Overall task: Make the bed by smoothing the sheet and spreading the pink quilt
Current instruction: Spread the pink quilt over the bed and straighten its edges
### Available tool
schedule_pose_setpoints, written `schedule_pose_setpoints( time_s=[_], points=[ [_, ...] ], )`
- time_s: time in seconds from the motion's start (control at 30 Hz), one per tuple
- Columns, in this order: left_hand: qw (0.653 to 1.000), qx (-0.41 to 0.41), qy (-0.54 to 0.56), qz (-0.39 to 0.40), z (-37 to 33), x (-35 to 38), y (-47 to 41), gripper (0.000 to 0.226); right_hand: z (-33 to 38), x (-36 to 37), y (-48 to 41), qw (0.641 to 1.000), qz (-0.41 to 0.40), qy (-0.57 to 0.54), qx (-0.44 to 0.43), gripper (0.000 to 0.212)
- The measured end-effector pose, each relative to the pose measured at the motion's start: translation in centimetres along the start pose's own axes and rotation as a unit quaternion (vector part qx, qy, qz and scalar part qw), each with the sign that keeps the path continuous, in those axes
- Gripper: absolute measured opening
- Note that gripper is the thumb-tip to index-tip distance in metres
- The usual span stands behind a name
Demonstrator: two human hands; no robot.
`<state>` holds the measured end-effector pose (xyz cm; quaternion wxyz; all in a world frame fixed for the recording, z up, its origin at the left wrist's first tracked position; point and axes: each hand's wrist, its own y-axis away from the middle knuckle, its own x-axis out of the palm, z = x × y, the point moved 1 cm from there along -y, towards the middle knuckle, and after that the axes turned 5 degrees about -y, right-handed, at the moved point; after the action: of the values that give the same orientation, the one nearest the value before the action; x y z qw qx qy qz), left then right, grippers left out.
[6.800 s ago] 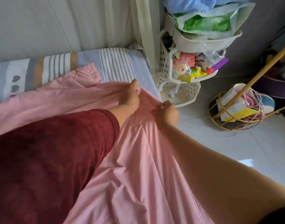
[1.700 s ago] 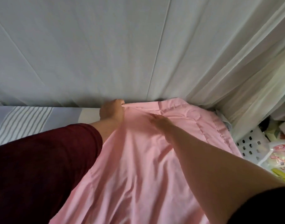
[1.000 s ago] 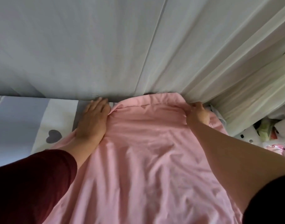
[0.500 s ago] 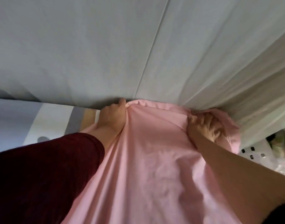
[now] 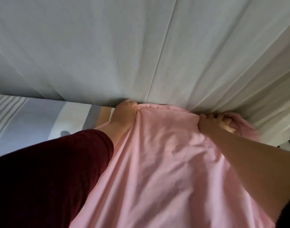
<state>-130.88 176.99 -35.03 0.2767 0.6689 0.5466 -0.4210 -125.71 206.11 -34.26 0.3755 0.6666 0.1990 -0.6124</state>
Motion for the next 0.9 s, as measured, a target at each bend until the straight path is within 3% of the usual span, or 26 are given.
schedule_pose_setpoints(
  time_s=[0.1,0.13,0.2,0.27,0.3,0.37,0.5,0.57,0.63,0.73,0.9],
  points=[
    [0.998,0.024,0.054,0.035,0.3,-1.8,1.3,0.055,2.0,-0.8,3.3,0.998,-0.042,-0.049,0.003,0.058],
    [0.998,0.020,0.052,0.022,0.8,-2.6,2.3,0.051,3.3,-0.6,5.9,0.994,-0.079,-0.061,-0.036,0.058],
    [0.998,-0.014,0.042,-0.049,2.0,-3.8,4.0,0.043,6.5,0.2,10.7,0.967,-0.119,-0.097,-0.202,0.061],
    [0.991,-0.085,0.061,-0.088,3.7,-5.4,6.3,0.027,10.3,2.3,15.1,0.920,-0.066,-0.132,-0.362,0.060],
    [0.988,-0.116,0.075,-0.074,4.7,-6.2,7.1,0.018,11.8,3.2,16.6,0.913,-0.022,-0.114,-0.390,0.059],
    [0.983,-0.157,0.090,0.019,6.5,-8.2,8.6,0.010,14.0,4.1,18.0,0.924,0.031,-0.054,-0.378,0.064],
    [0.945,-0.236,0.123,0.192,7.8,-11.7,12.1,0.044,15.7,3.0,18.4,0.943,0.073,0.030,-0.323,0.065],
    [0.928,-0.263,0.130,0.229,8.3,-12.4,13.3,0.056,16.3,2.2,18.7,0.945,0.099,0.053,-0.306,0.065],
    [0.929,-0.251,0.125,0.239,8.8,-13.5,14.3,0.047,17.2,1.5,19.2,0.946,0.117,0.070,-0.293,0.069],
    [0.916,-0.238,0.051,0.319,10.8,-15.6,16.4,0.038,18.6,1.2,20.0,0.955,0.126,0.071,-0.259,0.070],
    [0.833,-0.250,-0.105,0.482,14.4,-19.0,20.2,0.042,19.3,2.0,21.4,0.972,0.112,-0.034,-0.201,0.066]
  ],
)
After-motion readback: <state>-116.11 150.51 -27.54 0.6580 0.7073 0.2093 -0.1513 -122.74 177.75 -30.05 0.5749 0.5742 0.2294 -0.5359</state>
